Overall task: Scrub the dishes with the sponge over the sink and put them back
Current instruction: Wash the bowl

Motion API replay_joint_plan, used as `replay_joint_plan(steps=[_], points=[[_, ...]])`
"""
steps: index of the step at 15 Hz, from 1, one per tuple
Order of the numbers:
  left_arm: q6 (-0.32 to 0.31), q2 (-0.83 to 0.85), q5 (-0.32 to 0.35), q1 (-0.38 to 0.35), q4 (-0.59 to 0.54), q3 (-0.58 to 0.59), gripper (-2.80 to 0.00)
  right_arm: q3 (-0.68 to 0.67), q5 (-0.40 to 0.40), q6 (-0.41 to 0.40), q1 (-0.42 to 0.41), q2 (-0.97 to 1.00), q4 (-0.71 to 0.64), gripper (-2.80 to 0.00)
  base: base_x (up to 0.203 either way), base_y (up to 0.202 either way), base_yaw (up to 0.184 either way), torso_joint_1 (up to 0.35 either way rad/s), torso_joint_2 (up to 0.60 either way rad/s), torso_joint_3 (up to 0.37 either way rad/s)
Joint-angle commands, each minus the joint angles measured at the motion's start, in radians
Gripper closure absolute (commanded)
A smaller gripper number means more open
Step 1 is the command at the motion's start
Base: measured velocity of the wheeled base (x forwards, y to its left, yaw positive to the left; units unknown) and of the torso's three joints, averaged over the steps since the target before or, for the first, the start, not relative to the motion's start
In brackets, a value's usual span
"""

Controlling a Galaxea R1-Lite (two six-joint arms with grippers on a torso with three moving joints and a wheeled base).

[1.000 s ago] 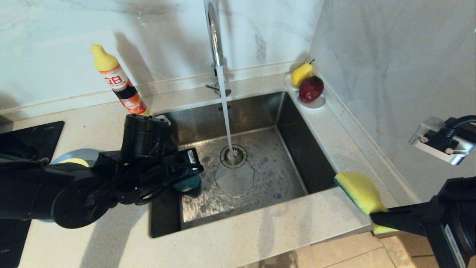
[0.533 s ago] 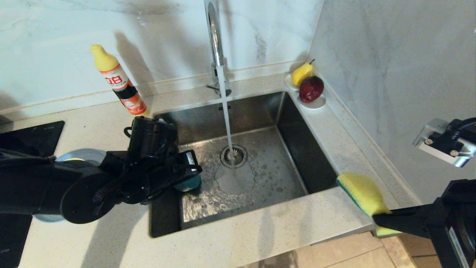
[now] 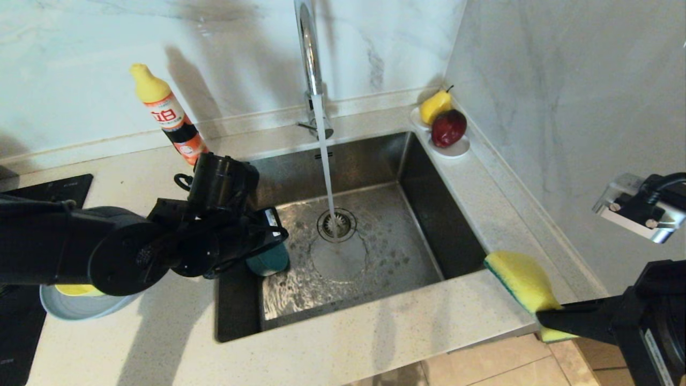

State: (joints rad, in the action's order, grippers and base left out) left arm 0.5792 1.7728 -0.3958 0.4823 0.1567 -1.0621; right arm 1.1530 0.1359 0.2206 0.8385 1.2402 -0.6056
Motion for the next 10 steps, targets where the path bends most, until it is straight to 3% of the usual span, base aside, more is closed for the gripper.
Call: replay_joint_plan(steps=[1, 3, 10], points=[[0.005, 0.019, -0.027, -0.010, -0.038, -0.047, 0.00, -0.004, 0.001, 0.000, 0.001, -0.005, -0.002, 0.00, 0.000, 0.000, 0.000, 0.000, 0.00, 0.000], [-0.010, 0.050, -0.073, -0.011, -0.046, -0.052, 0.00, -0.006, 0.001, 0.001, 0.001, -0.011, -0.002, 0.00, 0.000, 0.000, 0.000, 0.000, 0.00, 0.000], [-0.055, 0.073, -0.080, -0.014, -0.176, -0.062, 0.00, -0.012, -0.009, 0.000, -0.012, -0.018, 0.000, 0.00, 0.000, 0.000, 0.000, 0.000, 0.00, 0.000]])
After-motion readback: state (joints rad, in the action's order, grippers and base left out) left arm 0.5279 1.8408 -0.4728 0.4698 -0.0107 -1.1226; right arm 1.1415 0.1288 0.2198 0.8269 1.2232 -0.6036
